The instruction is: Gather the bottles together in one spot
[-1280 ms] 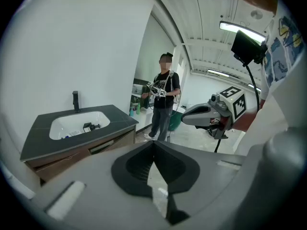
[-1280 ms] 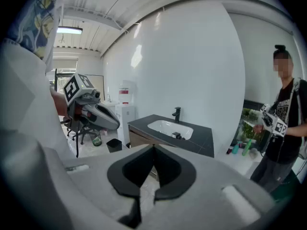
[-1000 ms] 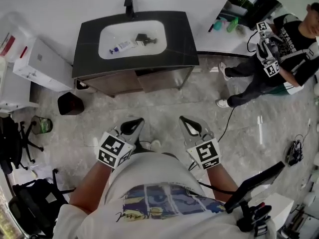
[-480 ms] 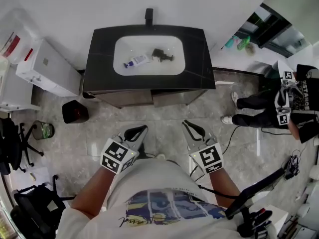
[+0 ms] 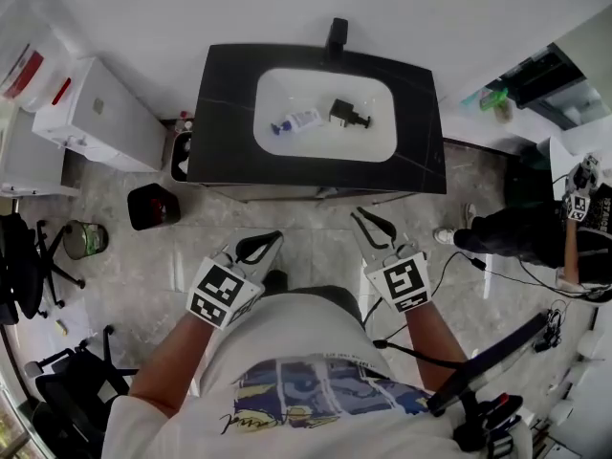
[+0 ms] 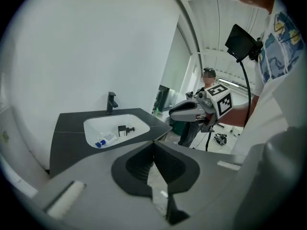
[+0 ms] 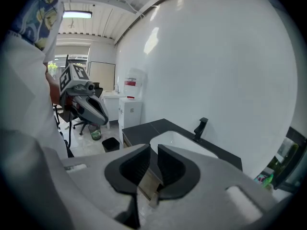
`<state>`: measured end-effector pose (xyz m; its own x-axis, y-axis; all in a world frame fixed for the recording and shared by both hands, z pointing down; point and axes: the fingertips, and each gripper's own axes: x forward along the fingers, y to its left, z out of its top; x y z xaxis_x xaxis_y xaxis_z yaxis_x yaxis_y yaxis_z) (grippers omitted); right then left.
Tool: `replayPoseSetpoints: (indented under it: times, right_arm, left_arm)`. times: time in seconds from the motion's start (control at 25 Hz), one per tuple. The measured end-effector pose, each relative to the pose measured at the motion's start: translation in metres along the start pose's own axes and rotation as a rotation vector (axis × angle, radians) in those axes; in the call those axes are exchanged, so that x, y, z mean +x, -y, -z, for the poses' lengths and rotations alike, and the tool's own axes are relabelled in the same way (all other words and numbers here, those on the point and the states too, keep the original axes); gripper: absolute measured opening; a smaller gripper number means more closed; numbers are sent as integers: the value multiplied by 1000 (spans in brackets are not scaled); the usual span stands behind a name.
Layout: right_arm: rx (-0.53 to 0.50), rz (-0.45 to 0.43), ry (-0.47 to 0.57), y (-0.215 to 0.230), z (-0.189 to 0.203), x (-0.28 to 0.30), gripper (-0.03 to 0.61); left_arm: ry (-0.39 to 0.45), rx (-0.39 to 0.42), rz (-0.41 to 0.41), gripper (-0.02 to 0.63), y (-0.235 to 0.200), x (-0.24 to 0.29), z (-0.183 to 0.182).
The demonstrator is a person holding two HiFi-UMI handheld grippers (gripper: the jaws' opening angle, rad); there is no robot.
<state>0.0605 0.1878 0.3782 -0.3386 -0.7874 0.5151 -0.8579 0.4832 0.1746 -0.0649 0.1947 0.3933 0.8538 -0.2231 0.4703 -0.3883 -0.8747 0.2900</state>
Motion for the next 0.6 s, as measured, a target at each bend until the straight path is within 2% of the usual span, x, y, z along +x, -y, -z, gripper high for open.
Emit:
replayPoseSetpoints:
  times: [0.2, 0.36, 0.6]
  right_arm:
    - [-82, -61, -26, -1, -16, 56, 65]
    - [-192, -126, -66, 6, -20, 98, 71]
    - [-386, -222, -121, 31, -9, 177, 70]
  left_arm:
    - [9, -22, -20, 18, -37, -12, -2]
    - [42, -58, -59, 40, -58, -15, -11]
    - [76, -131, -162, 42, -96, -12, -28]
